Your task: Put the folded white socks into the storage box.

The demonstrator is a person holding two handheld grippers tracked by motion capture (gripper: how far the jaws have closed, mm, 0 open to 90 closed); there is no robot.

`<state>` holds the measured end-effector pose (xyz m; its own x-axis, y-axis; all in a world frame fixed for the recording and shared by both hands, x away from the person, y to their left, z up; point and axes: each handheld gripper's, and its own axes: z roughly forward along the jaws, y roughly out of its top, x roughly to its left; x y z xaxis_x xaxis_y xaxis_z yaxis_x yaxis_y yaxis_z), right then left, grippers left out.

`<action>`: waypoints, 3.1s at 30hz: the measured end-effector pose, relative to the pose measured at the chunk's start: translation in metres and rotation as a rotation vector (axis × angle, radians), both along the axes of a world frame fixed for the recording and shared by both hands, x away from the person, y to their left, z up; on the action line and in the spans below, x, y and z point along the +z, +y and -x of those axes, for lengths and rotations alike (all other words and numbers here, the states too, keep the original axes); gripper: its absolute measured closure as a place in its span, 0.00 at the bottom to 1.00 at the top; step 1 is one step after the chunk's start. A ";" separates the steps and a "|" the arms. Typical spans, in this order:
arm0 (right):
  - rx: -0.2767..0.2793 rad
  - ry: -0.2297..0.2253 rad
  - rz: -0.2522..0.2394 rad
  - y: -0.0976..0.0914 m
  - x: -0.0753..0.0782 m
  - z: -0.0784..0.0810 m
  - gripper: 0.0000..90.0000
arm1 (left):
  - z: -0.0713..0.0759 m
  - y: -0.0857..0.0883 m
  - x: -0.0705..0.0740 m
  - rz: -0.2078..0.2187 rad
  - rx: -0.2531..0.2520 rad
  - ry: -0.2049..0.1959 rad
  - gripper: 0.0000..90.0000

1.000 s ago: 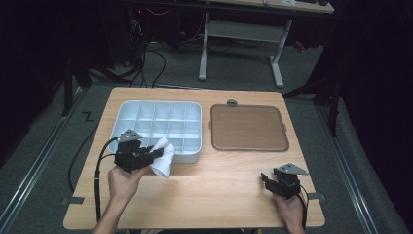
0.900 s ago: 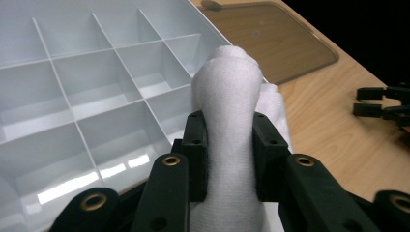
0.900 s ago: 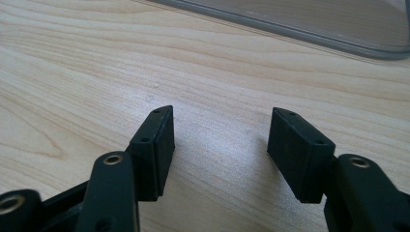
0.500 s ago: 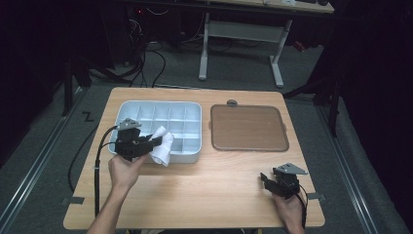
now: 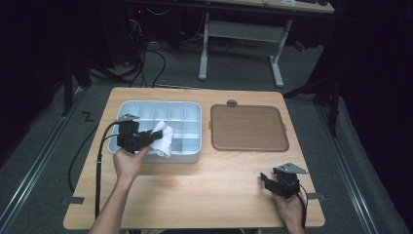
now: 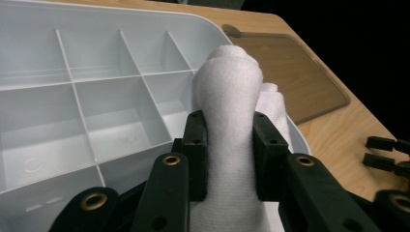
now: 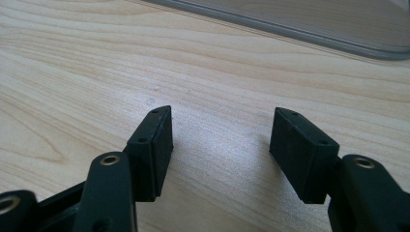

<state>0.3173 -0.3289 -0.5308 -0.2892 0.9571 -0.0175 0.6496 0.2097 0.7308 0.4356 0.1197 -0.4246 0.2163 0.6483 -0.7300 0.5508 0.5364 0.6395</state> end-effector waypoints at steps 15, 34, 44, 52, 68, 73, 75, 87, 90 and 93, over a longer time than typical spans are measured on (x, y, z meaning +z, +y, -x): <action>-0.001 -0.006 0.009 0.001 0.000 0.001 0.46 | -0.012 0.001 -0.024 -0.010 0.063 0.051 0.80; 0.005 -0.022 0.037 0.004 0.000 0.004 0.47 | -0.014 -0.007 -0.043 -0.189 0.112 0.047 0.80; 0.000 -0.005 0.006 0.001 0.000 0.003 0.47 | -0.012 -0.018 -0.049 -0.351 0.097 0.040 0.80; 0.008 -0.003 0.001 0.001 0.000 0.002 0.48 | -0.012 -0.023 -0.052 -0.414 0.118 0.047 0.80; 0.003 -0.002 0.000 0.001 0.000 0.002 0.48 | -0.012 -0.026 -0.066 -0.437 0.102 0.098 0.80; 0.002 -0.002 0.000 0.001 0.000 0.002 0.47 | -0.012 -0.030 -0.068 -0.475 0.099 0.106 0.80; 0.002 -0.003 0.001 0.001 0.000 0.002 0.47 | -0.012 -0.034 -0.070 -0.536 0.088 0.111 0.80; 0.002 -0.002 0.000 0.001 0.000 0.002 0.47 | -0.011 -0.030 -0.068 -0.483 0.095 0.095 0.76; 0.002 -0.002 0.000 0.001 0.000 0.002 0.47 | -0.010 -0.029 -0.067 -0.470 0.102 0.076 0.72; 0.002 -0.002 0.000 0.001 0.000 0.002 0.47 | -0.009 -0.028 -0.066 -0.458 0.100 0.077 0.71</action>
<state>0.3154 -0.3275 -0.5309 -0.2916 0.9564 -0.0177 0.6478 0.2110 0.7320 0.4451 0.0913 -0.4907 0.0928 0.9220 -0.3760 0.5658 0.2618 0.7818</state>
